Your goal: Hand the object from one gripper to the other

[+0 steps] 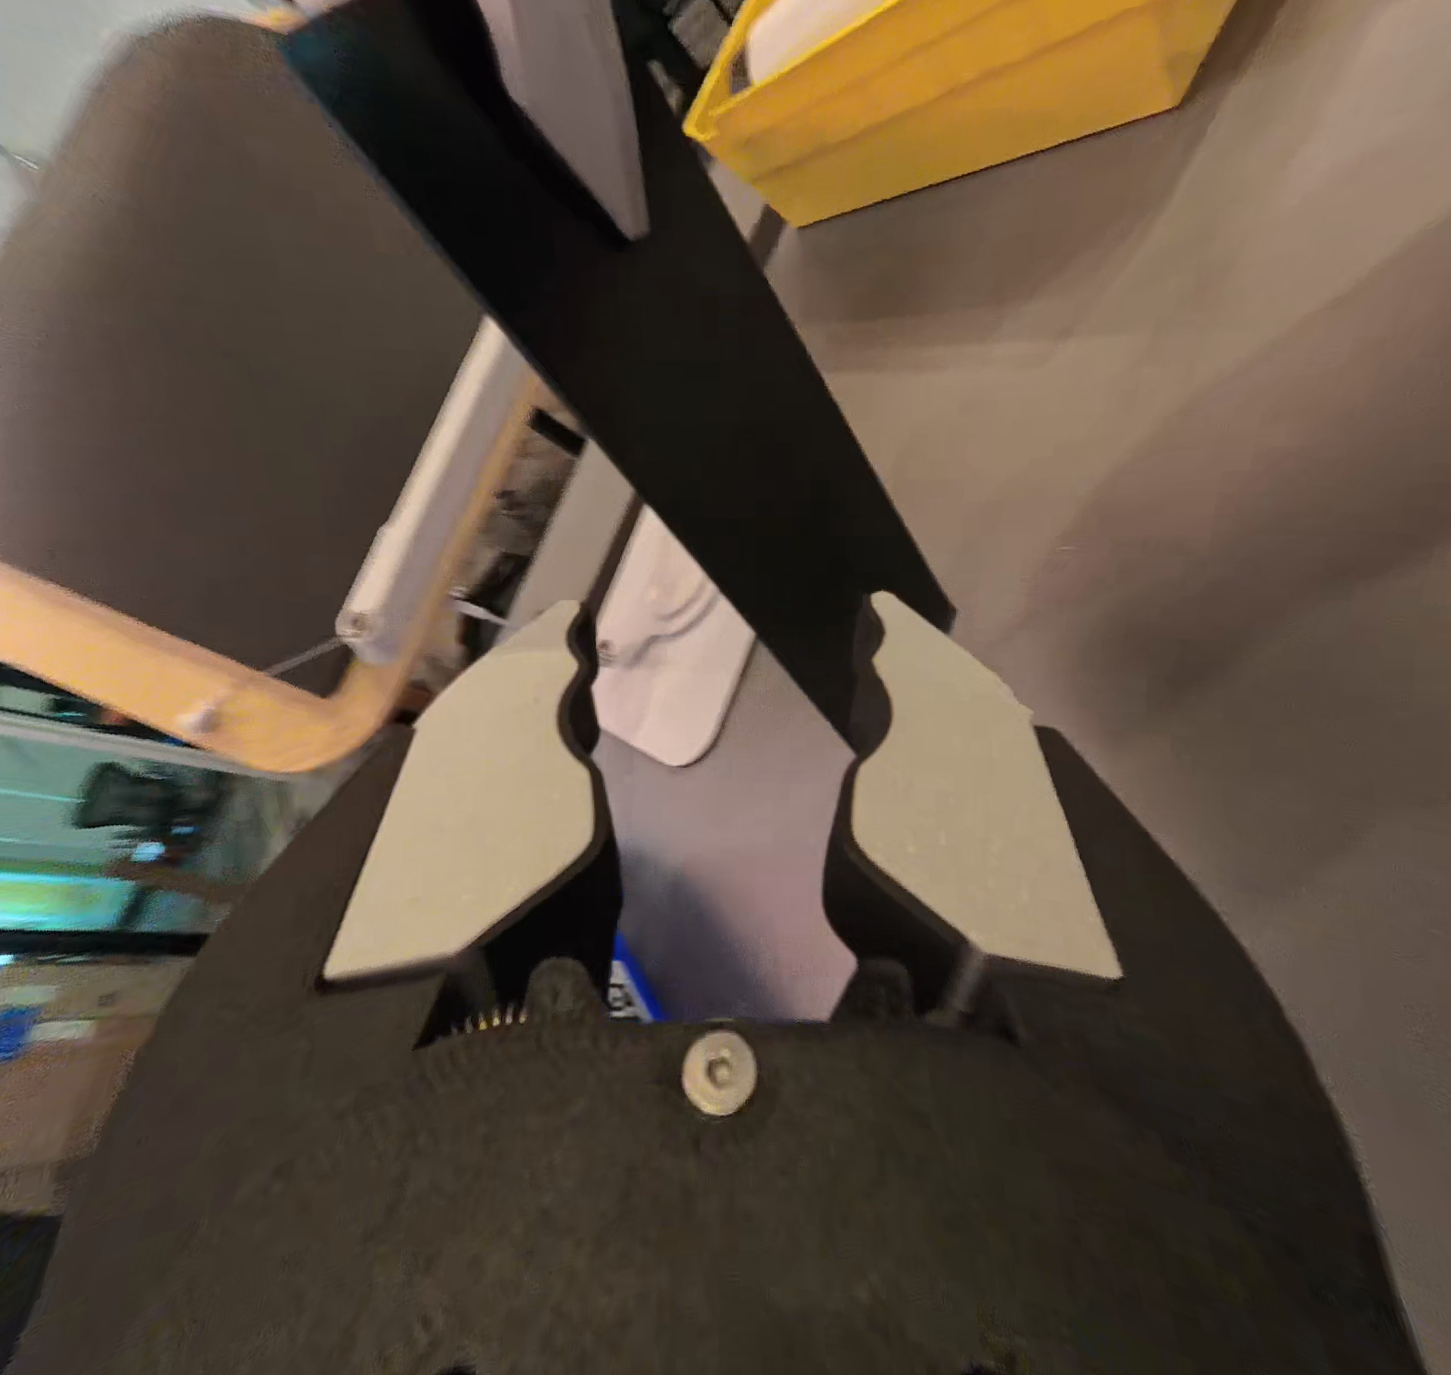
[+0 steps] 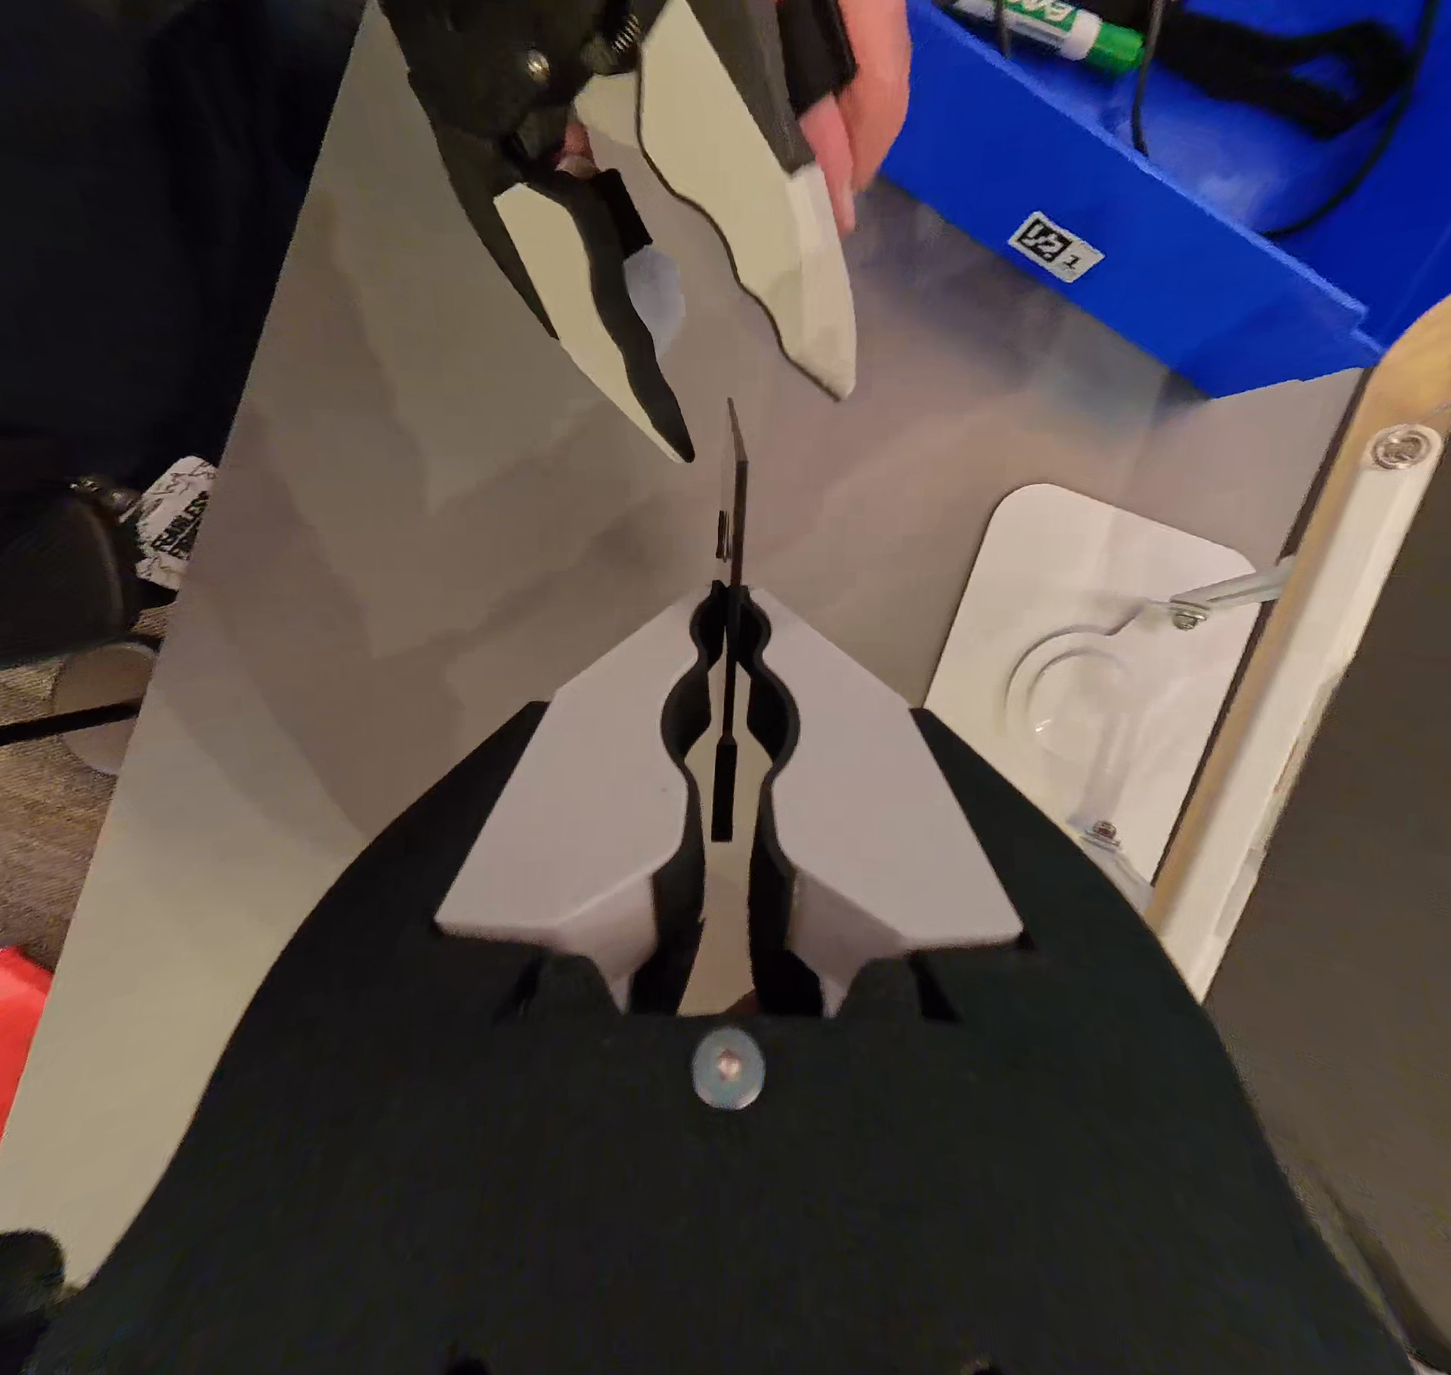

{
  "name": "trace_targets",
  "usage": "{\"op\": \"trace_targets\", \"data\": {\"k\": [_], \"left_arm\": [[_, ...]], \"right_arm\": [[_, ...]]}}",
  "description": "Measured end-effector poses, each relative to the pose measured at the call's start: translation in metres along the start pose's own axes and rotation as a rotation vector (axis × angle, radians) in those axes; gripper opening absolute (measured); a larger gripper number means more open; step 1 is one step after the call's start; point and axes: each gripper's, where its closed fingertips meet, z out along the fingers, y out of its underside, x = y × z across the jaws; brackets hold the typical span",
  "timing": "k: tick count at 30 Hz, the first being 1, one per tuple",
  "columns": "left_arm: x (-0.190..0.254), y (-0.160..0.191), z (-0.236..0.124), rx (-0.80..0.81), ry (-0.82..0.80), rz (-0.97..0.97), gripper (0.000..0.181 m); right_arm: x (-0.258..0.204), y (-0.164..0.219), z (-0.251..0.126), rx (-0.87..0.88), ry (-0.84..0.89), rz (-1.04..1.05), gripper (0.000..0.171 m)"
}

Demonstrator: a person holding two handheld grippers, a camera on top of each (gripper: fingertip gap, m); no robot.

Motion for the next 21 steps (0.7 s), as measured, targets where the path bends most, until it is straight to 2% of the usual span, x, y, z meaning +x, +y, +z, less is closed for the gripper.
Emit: {"op": "trace_targets", "data": {"k": [2, 5, 9, 12, 14, 17, 21], "left_arm": [[0.016, 0.002, 0.004, -0.004, 0.091, -0.043, 0.045], [0.026, 0.001, 0.008, 0.012, 0.121, -0.065, 0.032], [0.040, 0.005, 0.014, -0.011, 0.233, -0.179, 0.026], [0.045, 0.006, 0.016, -0.001, 0.274, -0.234, 0.009], [0.046, 0.004, 0.016, 0.014, 0.290, -0.288, 0.006], [0.046, 0.001, 0.016, 0.032, 0.327, -0.424, 0.003], [0.034, -0.006, 0.008, 0.108, 0.424, -0.715, 0.002]], "right_arm": [[-0.001, -0.001, 0.001, -0.020, -0.014, -0.012, 0.000], [-0.002, -0.003, 0.001, -0.058, -0.016, -0.059, 0.000], [-0.005, -0.009, -0.001, -0.088, -0.010, -0.110, 0.000], [-0.009, -0.012, -0.003, -0.094, -0.026, -0.133, 0.000], [-0.011, -0.013, -0.003, -0.093, -0.030, -0.143, 0.000], [0.000, -0.023, -0.007, -0.049, 0.058, -0.149, 0.004], [0.040, -0.034, -0.035, -0.014, 0.473, -0.206, 0.085]]}}
